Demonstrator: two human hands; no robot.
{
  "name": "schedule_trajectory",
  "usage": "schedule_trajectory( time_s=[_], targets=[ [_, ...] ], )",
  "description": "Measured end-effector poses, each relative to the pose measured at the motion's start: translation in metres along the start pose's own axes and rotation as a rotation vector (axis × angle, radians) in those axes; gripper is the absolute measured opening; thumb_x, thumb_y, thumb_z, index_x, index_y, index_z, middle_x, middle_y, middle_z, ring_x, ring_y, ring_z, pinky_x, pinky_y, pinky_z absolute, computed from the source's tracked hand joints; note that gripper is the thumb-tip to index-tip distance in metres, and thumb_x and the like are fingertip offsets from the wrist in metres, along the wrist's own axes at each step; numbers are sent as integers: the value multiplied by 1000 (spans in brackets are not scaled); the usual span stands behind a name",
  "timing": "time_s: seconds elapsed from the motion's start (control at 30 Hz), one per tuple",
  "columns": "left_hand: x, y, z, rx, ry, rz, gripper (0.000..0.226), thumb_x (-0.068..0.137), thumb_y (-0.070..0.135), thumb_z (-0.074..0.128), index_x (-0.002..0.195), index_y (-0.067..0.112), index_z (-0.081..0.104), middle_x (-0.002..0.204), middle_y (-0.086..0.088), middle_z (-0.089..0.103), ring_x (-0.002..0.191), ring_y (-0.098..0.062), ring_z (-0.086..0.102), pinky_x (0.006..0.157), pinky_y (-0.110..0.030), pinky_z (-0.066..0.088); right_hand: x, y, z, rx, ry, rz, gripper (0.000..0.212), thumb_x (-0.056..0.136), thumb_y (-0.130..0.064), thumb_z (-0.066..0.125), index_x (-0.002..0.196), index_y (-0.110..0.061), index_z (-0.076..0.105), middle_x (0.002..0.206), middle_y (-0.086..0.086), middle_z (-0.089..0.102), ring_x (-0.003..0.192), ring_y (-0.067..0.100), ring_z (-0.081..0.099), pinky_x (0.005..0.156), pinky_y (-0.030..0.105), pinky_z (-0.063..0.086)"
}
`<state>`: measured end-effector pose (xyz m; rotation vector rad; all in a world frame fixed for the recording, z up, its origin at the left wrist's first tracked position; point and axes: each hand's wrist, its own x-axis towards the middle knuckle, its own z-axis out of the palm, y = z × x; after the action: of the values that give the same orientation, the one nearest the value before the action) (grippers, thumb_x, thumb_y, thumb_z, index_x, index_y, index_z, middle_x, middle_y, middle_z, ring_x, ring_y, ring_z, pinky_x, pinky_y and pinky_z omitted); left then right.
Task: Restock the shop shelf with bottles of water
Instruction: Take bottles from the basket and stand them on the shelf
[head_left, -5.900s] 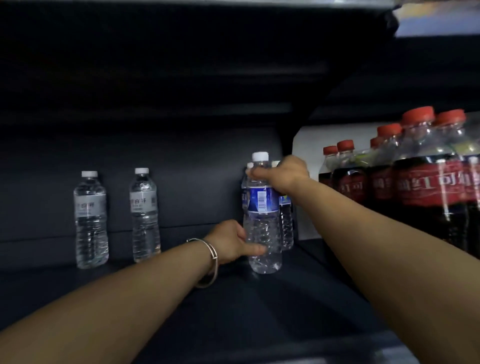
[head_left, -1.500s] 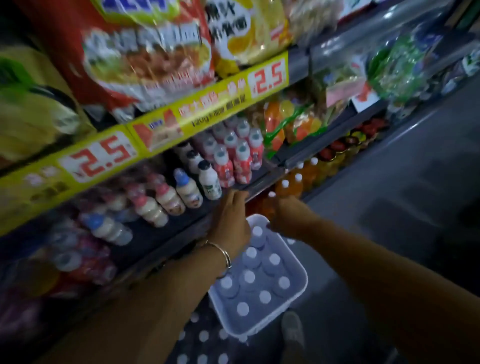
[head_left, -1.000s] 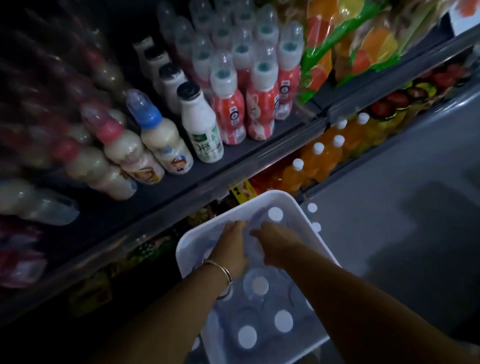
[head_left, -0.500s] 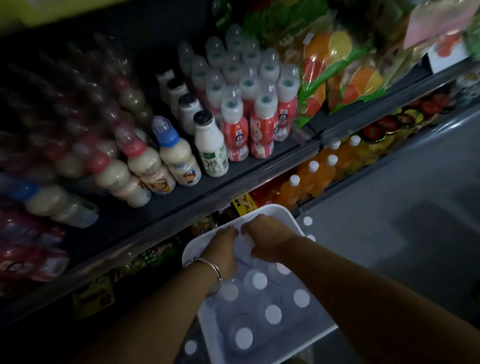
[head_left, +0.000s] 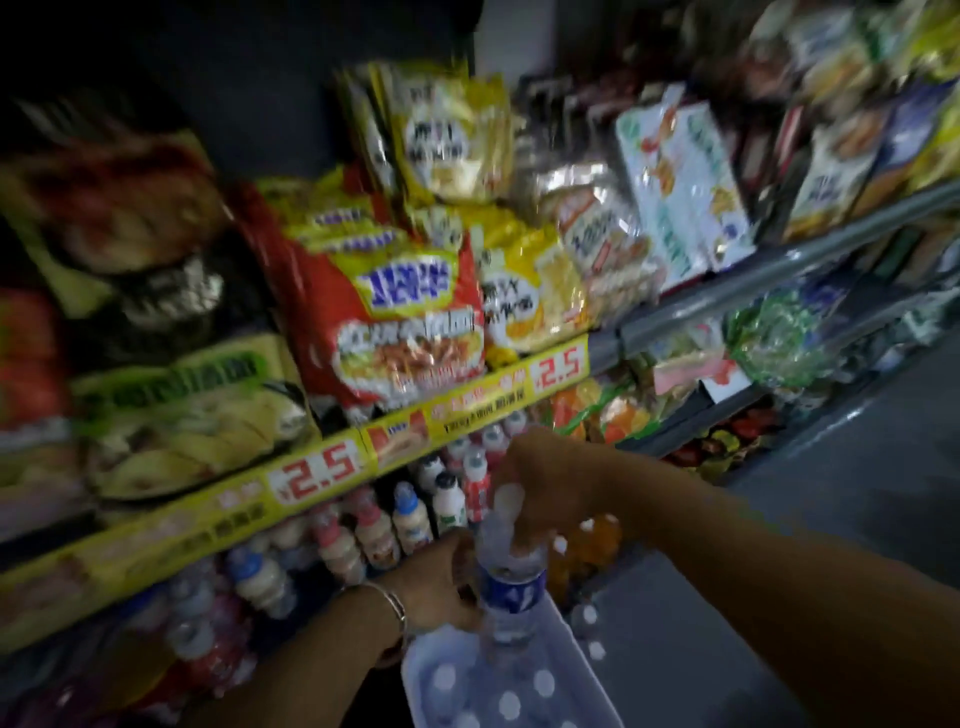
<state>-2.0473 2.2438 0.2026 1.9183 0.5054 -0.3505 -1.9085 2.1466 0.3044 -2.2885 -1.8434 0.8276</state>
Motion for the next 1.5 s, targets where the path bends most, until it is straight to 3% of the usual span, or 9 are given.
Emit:
schedule_trajectory(
  time_s=[0.07, 0.17, 0.3, 0.47, 0.63, 0.8, 1.07, 1.27, 1.5],
  targets=[
    [-32, 54, -21, -47, -56, 79, 61, 73, 11, 78, 119, 31, 42, 112, 4, 60, 90, 0, 60, 84, -22, 50, -33, -28, -60, 40, 39, -24, 13, 72, -15, 80, 80, -8, 73, 75, 9, 68, 68, 14, 59, 56, 15, 41],
    [-85, 131, -56, -45, -13, 225, 70, 63, 26, 83, 123, 32, 48, 117, 20, 60, 100, 7, 58, 85, -17, 48, -83, -72, -149, 132, 121, -85, 11, 69, -11, 81, 73, -10, 71, 61, 8, 66, 55, 15, 59, 46, 19, 43],
    [-147, 219, -107, -64, 140, 388, 68, 54, 14, 88, 116, 22, 60, 120, 2, 65, 115, -18, 58, 100, -40, 46, -134, -124, -254, 233, 346, -184, 24, 69, -7, 78, 81, 9, 65, 58, 13, 54, 50, 19, 46, 45, 21, 33],
    [-207, 311, -163, -123, 311, 541, 45, 70, -1, 70, 114, 3, 61, 118, -18, 64, 109, -28, 61, 94, -30, 50, -163, -177, -352, 413, 599, -349, 34, 65, -12, 78, 87, 11, 66, 50, 5, 51, 41, 9, 41, 39, 15, 30],
    [-240, 379, -210, -173, 465, 611, 49, 68, 14, 71, 114, 1, 61, 114, -14, 66, 103, -25, 63, 88, -29, 53, -151, -208, -426, 549, 758, -531, 37, 75, -18, 72, 41, -13, 57, 42, -2, 40, 45, 12, 30, 43, 21, 19],
    [-233, 414, -256, -142, 622, 620, 38, 68, 22, 71, 104, 9, 67, 106, -7, 71, 94, -17, 66, 87, -30, 54, -114, -216, -474, 646, 855, -631, 20, 77, -24, 72, 72, -9, 61, 66, 9, 47, 53, 14, 39, 52, 25, 29],
    [-169, 413, -326, -138, 791, 523, 38, 75, 15, 74, 110, 6, 65, 105, -5, 72, 100, -18, 67, 89, -30, 52, -30, -185, -505, 778, 831, -617, 39, 86, -22, 66, 108, 10, 63, 88, 14, 63, 76, 22, 57, 69, 28, 47],
    [-132, 412, -359, -152, 803, 507, 39, 74, 17, 74, 111, 5, 65, 104, -6, 72, 95, -15, 68, 78, -25, 51, 12, -167, -518, 864, 770, -610, 32, 85, -27, 68, 108, -4, 67, 80, 4, 68, 65, 13, 63, 54, 20, 50],
    [-106, 414, -387, -177, 848, 499, 29, 81, 3, 66, 110, 1, 62, 97, -8, 68, 84, -15, 66, 79, -25, 55, 40, -129, -519, 493, 400, -312, 39, 78, -13, 73, 115, -10, 61, 115, 13, 65, 106, 31, 62, 91, 48, 52]
  ],
)
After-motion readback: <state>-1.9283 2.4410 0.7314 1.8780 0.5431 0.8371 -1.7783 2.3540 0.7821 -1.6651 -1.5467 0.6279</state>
